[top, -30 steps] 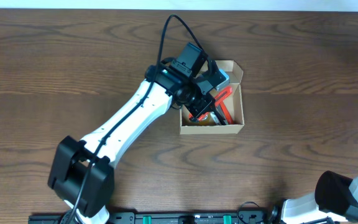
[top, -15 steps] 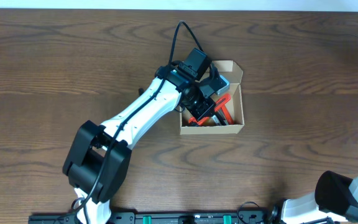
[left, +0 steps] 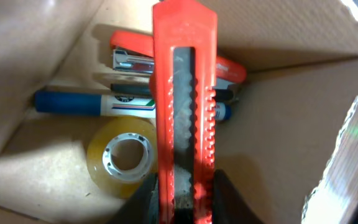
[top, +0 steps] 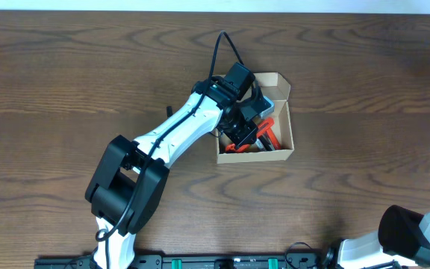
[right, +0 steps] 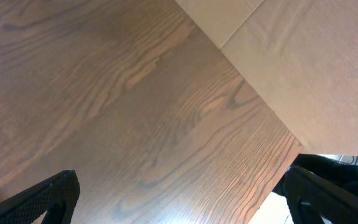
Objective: Pack container
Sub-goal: 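Lower the box cutter into the box and open the left gripper, then lift the left gripper out and move it over the black-capped marker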
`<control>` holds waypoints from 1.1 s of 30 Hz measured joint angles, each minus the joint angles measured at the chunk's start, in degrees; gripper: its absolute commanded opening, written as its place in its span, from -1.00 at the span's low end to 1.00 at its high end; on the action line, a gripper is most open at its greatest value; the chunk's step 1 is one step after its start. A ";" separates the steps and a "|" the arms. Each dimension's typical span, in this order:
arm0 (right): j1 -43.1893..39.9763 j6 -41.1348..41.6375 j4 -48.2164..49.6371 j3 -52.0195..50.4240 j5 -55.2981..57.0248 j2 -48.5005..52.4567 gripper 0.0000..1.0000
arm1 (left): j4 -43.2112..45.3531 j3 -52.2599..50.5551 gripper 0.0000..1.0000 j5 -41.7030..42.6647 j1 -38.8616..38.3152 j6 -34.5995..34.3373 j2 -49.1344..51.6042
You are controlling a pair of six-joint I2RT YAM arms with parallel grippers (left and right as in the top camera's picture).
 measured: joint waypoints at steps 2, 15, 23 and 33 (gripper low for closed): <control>0.00 0.00 0.00 0.00 0.00 0.00 0.98 | 0.09 0.00 0.07 -0.04 0.00 -0.02 0.00; 0.00 0.00 0.02 0.00 0.00 0.00 0.98 | 0.37 0.02 0.11 -0.31 0.02 -0.31 0.00; 0.00 0.00 0.02 0.00 0.02 0.00 0.98 | -8.17 12.55 0.04 -1.86 2.05 -1.40 0.00; 0.00 0.00 0.00 0.00 0.00 0.00 0.98 | -26.53 34.51 0.46 -19.91 7.61 -3.41 -0.09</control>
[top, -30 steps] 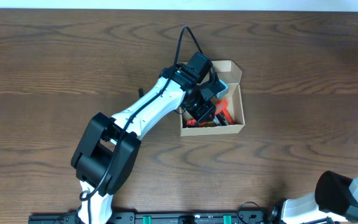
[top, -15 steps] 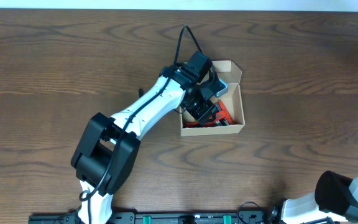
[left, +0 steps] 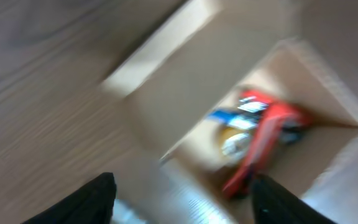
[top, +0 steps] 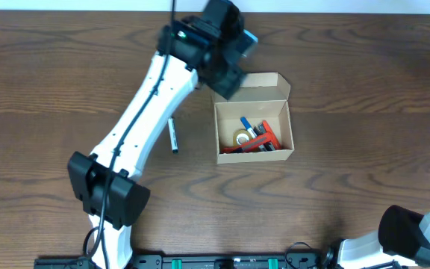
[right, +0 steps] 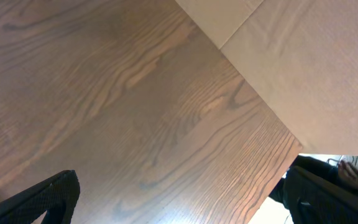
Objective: Pack container
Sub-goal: 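Lift the left gripper out and move it over the black-capped marker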
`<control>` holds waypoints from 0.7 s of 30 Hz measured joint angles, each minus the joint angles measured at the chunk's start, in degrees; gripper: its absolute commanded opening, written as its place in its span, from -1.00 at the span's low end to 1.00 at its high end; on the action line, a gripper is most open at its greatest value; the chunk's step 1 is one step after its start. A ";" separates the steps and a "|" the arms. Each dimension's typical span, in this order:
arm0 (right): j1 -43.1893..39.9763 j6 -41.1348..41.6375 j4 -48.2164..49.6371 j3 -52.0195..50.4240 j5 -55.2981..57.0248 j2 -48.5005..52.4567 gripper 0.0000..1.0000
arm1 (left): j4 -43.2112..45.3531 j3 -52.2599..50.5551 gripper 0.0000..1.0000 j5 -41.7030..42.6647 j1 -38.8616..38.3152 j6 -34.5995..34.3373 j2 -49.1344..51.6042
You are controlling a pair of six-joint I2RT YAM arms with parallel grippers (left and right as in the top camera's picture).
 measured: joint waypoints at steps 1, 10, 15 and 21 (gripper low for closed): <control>0.00 0.00 0.00 0.00 0.00 0.00 0.99 | -1.16 0.42 0.47 -2.27 0.50 -0.83 -0.02; 0.00 0.00 0.00 0.00 0.00 0.00 0.98 | -15.30 0.81 0.47 -19.74 8.46 -15.69 -0.04; 0.00 0.00 0.02 0.00 0.00 0.00 0.98 | -18.97 0.81 0.49 -22.12 10.25 -21.22 -1.86; 0.00 0.00 0.00 0.00 0.00 0.00 0.99 | -19.76 0.81 0.59 -20.76 8.98 -25.05 -10.01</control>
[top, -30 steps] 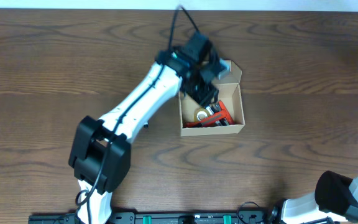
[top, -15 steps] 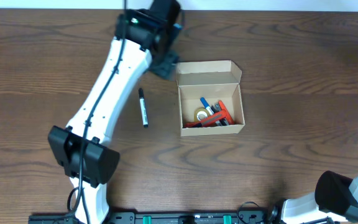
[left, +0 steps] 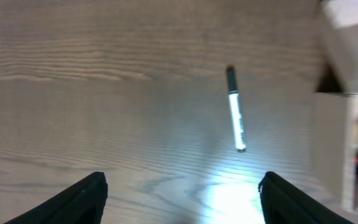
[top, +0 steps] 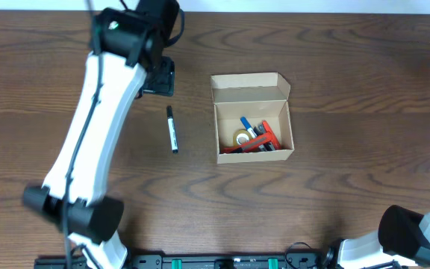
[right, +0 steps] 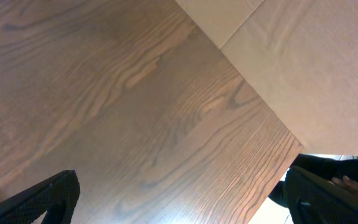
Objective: Pack container
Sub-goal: 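Lift the left gripper out and move it over the black-capped marker, then lower the left gripper onto the black-capped white marker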
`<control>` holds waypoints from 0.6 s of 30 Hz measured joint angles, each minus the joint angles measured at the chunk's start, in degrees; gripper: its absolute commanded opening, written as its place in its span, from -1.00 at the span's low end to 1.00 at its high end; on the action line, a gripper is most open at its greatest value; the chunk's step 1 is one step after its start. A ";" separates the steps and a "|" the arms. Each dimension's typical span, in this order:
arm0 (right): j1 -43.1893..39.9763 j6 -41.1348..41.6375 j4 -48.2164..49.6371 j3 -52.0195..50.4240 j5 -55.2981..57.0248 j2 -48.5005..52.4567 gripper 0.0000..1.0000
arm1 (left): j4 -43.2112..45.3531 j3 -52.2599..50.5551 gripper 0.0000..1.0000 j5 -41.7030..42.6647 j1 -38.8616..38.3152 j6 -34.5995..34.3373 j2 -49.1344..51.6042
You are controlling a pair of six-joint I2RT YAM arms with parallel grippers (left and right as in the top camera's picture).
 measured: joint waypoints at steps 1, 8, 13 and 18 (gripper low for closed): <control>0.00 0.00 0.00 0.00 0.00 0.00 0.98 | -0.22 0.02 0.60 0.20 -0.31 -0.68 -1.73; 0.00 0.00 0.00 0.00 0.02 0.00 0.98 | 0.90 -5.25 0.61 0.61 -0.46 -4.66 -4.28; 0.00 0.00 0.00 0.00 0.00 0.00 0.99 | 8.72 -17.86 0.60 2.58 -1.20 -6.69 -3.23; 0.00 0.00 0.00 0.00 0.00 0.00 0.99 | 18.01 -26.95 0.62 3.82 -2.47 -8.59 -2.67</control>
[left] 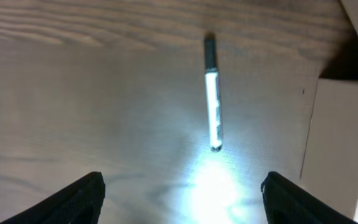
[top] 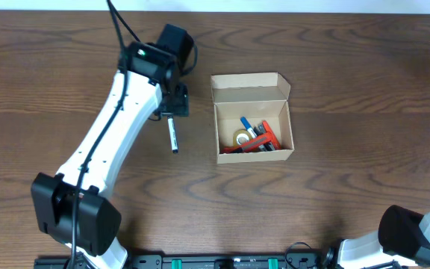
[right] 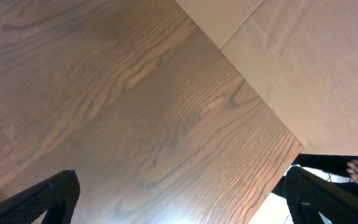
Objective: Pack container
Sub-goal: 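Lower the left gripper onto the black-capped white marker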
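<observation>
An open cardboard box (top: 283,113) stands mid-table, holding a red utility knife (top: 246,145), a red stapler (top: 267,135), a blue marker (top: 245,122) and a roll of clear tape (top: 241,137). A black-and-white marker (top: 172,136) lies on the table left of the box; the left wrist view shows this marker (left: 212,93) straight ahead. My left gripper (top: 174,99) hovers over the marker's far end; in its own view the left gripper (left: 182,186) is open and empty. The right gripper (right: 179,186) is open over bare wood at the far right.
The box's side wall (left: 340,137) and raised back flap (top: 248,79) stand just right of the marker. The wooden table (top: 334,194) runs wide on all sides. The table's edge (right: 272,124) shows in the right wrist view.
My left gripper has moved from the table's upper left to just above the marker's far end, nearer the box. The marker looks larger in the wrist view. The right arm is unchanged.
My left gripper was inside the box, shut on the red utility knife. Then it was open above the box's back-left corner, the knife lying in the box. Then it hung over the table left of the box, and now over the marker.
</observation>
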`<control>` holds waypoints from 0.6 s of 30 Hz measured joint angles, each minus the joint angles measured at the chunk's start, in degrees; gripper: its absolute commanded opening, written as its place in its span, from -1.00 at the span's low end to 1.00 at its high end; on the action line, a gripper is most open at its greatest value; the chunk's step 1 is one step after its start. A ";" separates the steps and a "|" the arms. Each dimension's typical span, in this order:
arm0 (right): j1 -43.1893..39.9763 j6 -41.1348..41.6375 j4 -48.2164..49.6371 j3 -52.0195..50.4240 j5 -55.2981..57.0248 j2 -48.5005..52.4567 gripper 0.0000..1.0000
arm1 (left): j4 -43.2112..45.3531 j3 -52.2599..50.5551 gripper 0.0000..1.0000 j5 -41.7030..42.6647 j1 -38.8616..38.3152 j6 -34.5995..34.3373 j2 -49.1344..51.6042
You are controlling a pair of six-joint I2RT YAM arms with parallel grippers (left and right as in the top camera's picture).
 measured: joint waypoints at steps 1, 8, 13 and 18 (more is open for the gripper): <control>0.00 0.00 0.00 0.00 0.02 0.00 0.98 | 1.51 -1.29 0.62 0.26 -0.02 -0.33 -0.02; 0.00 0.02 0.02 0.00 0.00 0.00 0.98 | 8.79 -10.91 0.64 2.29 0.74 -1.05 -0.02; 0.00 0.07 0.00 0.00 0.00 0.00 0.98 | 13.49 -18.56 0.66 3.30 1.46 -2.05 -0.02; 0.00 0.13 0.02 0.00 0.00 0.00 0.99 | 18.67 -24.22 0.66 6.45 1.53 -2.12 -0.02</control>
